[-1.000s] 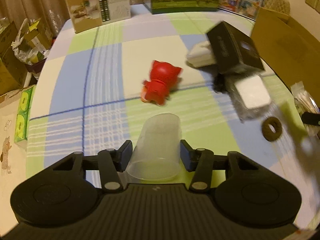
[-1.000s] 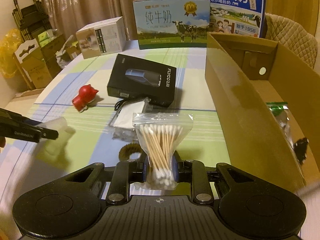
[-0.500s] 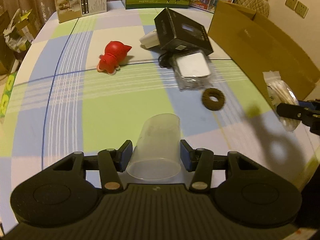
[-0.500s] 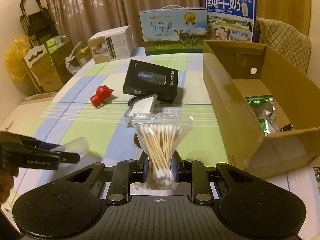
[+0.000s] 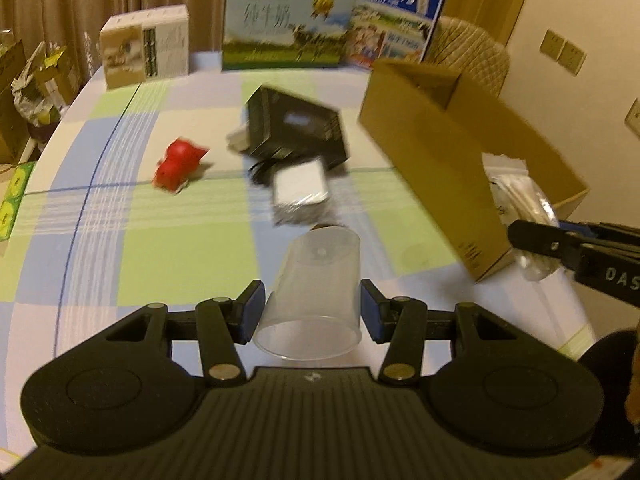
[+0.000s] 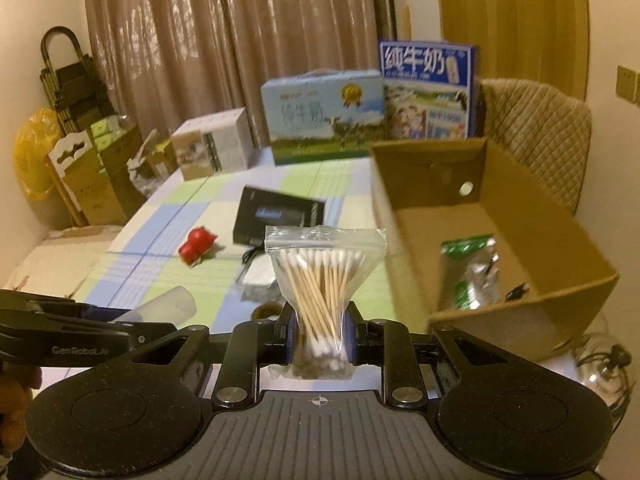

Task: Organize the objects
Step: 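Carry the cup and cotton swab bag over the cardboard box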

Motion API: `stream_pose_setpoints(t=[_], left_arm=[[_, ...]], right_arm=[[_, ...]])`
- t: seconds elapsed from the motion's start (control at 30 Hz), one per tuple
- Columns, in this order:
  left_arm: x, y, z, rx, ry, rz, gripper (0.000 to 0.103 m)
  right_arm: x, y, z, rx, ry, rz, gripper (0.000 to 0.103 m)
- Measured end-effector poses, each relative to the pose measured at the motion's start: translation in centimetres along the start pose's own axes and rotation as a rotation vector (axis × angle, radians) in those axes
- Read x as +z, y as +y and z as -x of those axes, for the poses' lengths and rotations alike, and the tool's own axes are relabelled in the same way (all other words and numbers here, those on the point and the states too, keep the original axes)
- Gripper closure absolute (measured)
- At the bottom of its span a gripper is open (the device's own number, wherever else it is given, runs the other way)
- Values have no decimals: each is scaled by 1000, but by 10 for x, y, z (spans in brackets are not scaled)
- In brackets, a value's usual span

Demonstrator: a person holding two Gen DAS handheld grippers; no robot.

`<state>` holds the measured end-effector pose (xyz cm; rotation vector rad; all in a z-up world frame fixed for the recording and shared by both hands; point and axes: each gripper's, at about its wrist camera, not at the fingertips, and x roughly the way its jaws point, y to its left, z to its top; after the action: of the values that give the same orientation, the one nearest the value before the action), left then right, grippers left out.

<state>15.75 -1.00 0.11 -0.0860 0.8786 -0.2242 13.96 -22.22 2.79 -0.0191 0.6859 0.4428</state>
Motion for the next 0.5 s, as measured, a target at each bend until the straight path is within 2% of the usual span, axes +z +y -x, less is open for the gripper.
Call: stream_pose_setpoints(t=[0.27,0.5], left_arm=[[17,-47,18,-56,-54,-8,57],[33,-83,18,-103,-65,-29,57]], right_arm=[[16,-32,22,-33,-39,19,83],[25,-72,38,-81,-59,13,83]])
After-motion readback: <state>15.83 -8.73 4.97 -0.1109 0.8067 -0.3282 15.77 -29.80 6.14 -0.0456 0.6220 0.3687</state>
